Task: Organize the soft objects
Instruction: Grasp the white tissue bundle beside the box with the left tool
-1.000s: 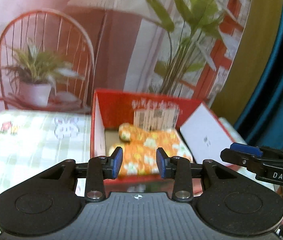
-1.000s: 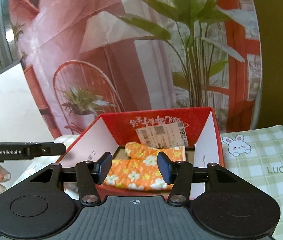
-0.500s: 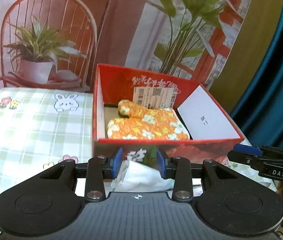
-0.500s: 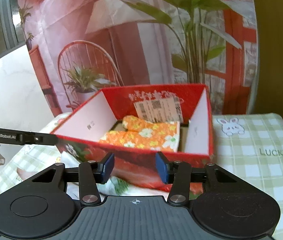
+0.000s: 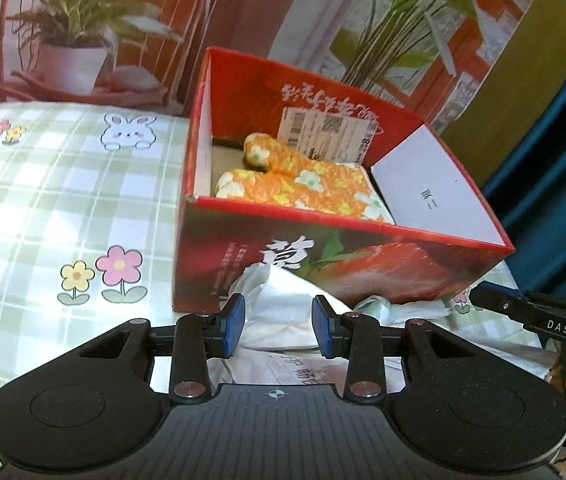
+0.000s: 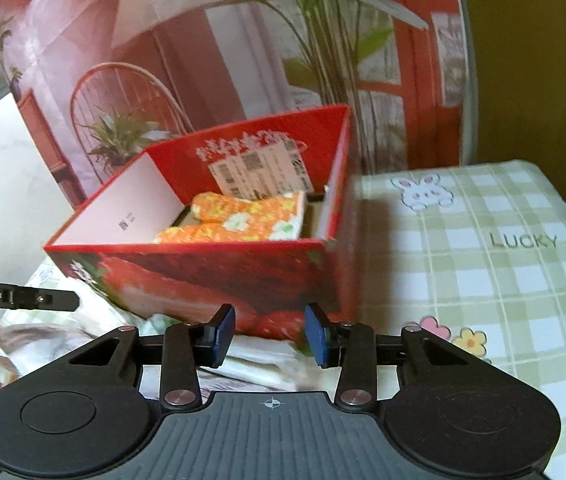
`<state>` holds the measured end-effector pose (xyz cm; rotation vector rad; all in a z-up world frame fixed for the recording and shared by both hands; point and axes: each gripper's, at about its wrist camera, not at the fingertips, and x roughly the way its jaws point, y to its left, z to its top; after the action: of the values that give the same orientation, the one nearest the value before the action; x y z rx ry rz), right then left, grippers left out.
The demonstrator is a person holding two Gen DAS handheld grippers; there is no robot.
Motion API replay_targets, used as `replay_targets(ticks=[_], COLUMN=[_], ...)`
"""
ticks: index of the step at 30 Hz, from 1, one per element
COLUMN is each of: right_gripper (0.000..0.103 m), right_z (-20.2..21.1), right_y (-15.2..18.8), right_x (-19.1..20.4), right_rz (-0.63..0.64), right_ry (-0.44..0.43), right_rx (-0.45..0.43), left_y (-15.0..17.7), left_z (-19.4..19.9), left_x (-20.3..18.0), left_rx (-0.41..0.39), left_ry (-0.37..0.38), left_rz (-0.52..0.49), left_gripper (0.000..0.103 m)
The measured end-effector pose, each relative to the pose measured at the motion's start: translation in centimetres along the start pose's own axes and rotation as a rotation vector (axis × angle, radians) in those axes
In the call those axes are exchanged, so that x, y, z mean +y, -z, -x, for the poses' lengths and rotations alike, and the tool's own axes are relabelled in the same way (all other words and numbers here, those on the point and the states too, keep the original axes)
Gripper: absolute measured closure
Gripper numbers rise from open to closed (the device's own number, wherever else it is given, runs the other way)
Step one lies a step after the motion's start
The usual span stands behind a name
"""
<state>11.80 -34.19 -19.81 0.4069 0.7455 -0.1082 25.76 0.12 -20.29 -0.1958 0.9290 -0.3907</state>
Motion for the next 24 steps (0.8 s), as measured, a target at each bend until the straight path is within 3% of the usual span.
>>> replay_targets(ticks=[9, 18, 20, 22, 24], right_gripper=[0.066, 0.066, 0.066, 0.074, 0.079], right_z=[-1.5, -4.6, -5.0, -5.1, -4.9], right_y=[0.6, 1.0, 1.1, 1.1, 1.3], right_x=[-3.0, -2.2, -2.1, -2.2, -2.5], right_rz=[-0.034, 0.019, 0.017, 0.006, 0.000], right_ry=[-0.029, -0.116, -0.121, -0.126, -0.124], right_rx=[0.062, 0.154, 0.160, 0.157, 0.152], left_y=[0.0, -0.1, -0.1, 0.0, 0.2], left_z=[-1.1, -1.7, -1.7, -1.6, -1.6], left_x=[0.0, 0.0, 0.2, 0.3, 0.1], left_rx=[0.030, 0.048, 0.045, 0.041, 0.033], left_ry=[0.009, 0.041, 0.055, 0.074, 0.078], left_rz=[0.010, -0.006, 0.013, 0.022, 0.018], left_gripper=[0.065, 0.066, 0.072, 0.083, 0.087])
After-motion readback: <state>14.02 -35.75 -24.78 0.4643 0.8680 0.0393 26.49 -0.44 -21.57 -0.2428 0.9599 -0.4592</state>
